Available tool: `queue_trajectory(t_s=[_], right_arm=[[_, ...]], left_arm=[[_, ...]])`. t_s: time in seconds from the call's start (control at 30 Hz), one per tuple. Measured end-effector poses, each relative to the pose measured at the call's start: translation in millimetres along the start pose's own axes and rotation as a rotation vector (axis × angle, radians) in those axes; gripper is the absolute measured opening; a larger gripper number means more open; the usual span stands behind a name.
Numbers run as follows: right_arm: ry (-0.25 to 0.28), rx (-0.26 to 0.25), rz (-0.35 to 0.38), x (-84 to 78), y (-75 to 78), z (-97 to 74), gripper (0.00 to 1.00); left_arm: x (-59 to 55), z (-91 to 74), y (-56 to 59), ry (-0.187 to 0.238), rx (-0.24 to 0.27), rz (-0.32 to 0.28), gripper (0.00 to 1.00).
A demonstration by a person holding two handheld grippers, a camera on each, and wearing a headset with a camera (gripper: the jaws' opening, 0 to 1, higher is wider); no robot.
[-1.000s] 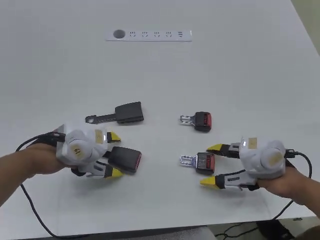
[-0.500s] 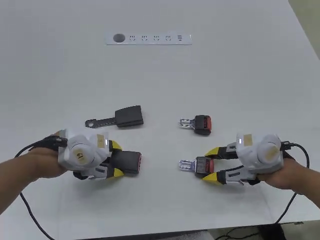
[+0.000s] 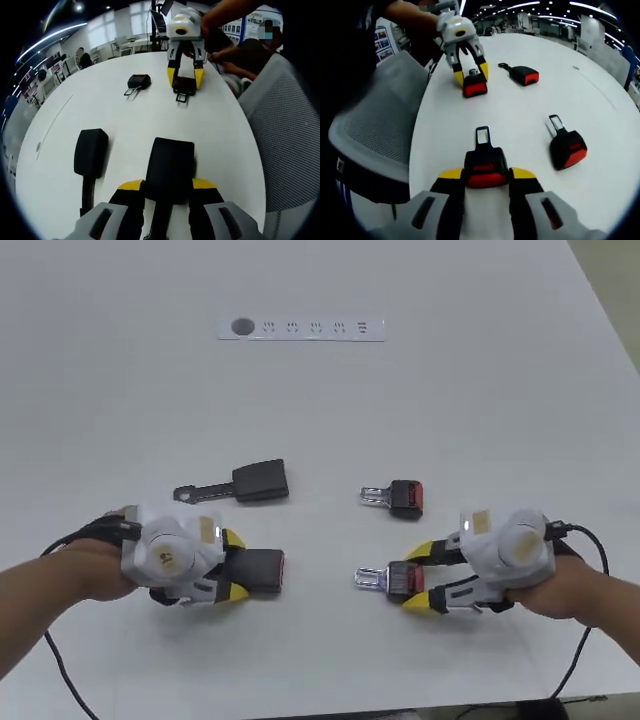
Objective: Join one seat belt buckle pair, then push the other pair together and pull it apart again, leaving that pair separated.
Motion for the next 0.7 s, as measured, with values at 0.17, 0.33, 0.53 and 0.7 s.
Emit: queue_trajectory(t_s=[0.17,0.33,0.53,0.7], right_arm=[[0.009,0.008,-0.014,5.1,2.9,5.9,0.34],[0.032,0.015,-0.030,14.6,3.9,13.1,0.34],[0.054,0.029,-0.043,26.3,0.2,24.5,0.34],[0.073,0.032,-0.047,38.5,-0.7,34.8,0.34]], left_arm=[[1.3,0.2,-0.3,-0.010,-0.004,0.007,0.35],[2.6,0.5,-1.4,-0.026,-0.013,0.012,0.35],[2.9,0.2,-1.7,-0.035,-0.017,0.012,0.35],[3.2,-0.1,-1.9,-0.041,-0.019,0.013,0.35]])
Point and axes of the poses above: the centre of the closed fingertips' face, and the gripper's own axes: z roughly forward along the fingers, y roughly to its right, x roughly out of its top, the point moved 9 cm from there along -z, roughly backward along the fingers, and after that the axes turned 3 degrees about x, right-handed, at the moved point
